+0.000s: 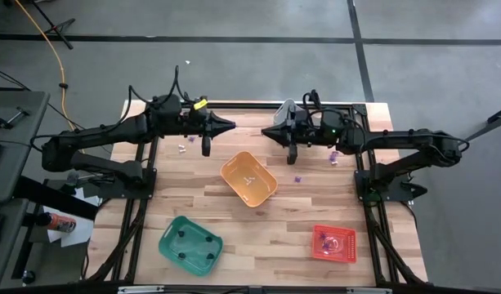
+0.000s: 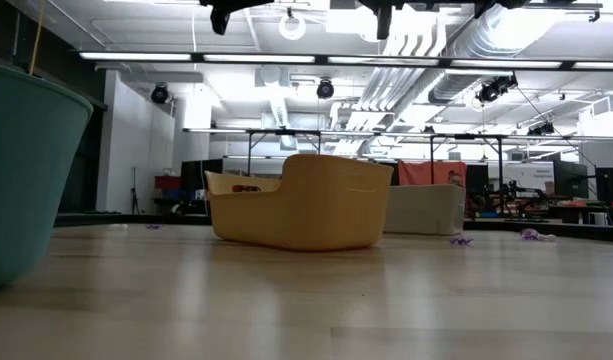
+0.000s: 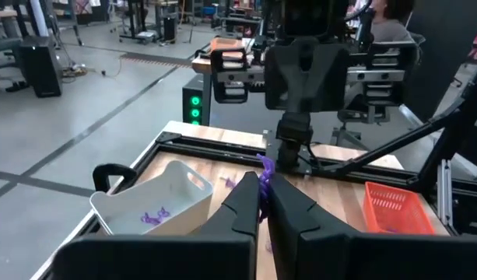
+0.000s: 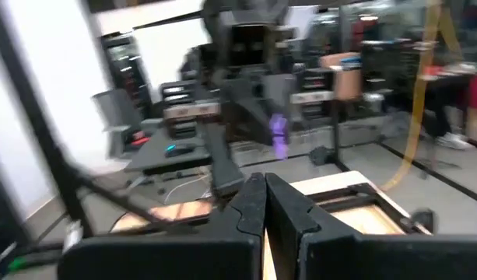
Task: Sort Halloween decoration
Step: Put the purple spider toy into the orange bin
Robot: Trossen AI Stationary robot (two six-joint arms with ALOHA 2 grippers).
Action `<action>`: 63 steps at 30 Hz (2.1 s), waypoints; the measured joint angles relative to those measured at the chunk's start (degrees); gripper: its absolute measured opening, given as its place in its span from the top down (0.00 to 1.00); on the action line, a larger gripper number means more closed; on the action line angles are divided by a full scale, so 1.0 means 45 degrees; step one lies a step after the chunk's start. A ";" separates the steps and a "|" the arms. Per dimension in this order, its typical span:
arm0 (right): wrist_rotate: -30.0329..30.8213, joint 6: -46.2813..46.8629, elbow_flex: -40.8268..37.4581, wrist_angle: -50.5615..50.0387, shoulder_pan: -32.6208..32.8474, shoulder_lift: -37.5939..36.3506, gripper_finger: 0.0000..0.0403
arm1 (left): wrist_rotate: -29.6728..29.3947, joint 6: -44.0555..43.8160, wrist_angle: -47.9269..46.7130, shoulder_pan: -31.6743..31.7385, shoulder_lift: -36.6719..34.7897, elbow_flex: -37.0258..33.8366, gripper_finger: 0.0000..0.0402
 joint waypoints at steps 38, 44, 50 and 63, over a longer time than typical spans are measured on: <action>0.1228 -0.1558 0.3157 -0.2477 0.0540 0.2635 0.97 | 0.0028 0.0034 0.1348 -0.0676 0.0957 0.0000 1.00; 0.1132 -0.1504 0.3157 -0.2494 0.0540 0.2635 0.99 | 0.0076 -0.0572 0.1251 -0.0685 0.0957 0.0000 0.93; 0.1111 -0.1543 0.3157 -0.2520 0.0506 0.2596 1.00 | 0.0428 -0.0899 0.0409 -0.0684 0.0529 0.0000 0.75; 0.0232 -0.1402 0.3157 -0.7087 -0.0672 0.0540 1.00 | -0.0625 0.0953 -0.3616 0.0416 -0.2186 0.0010 0.56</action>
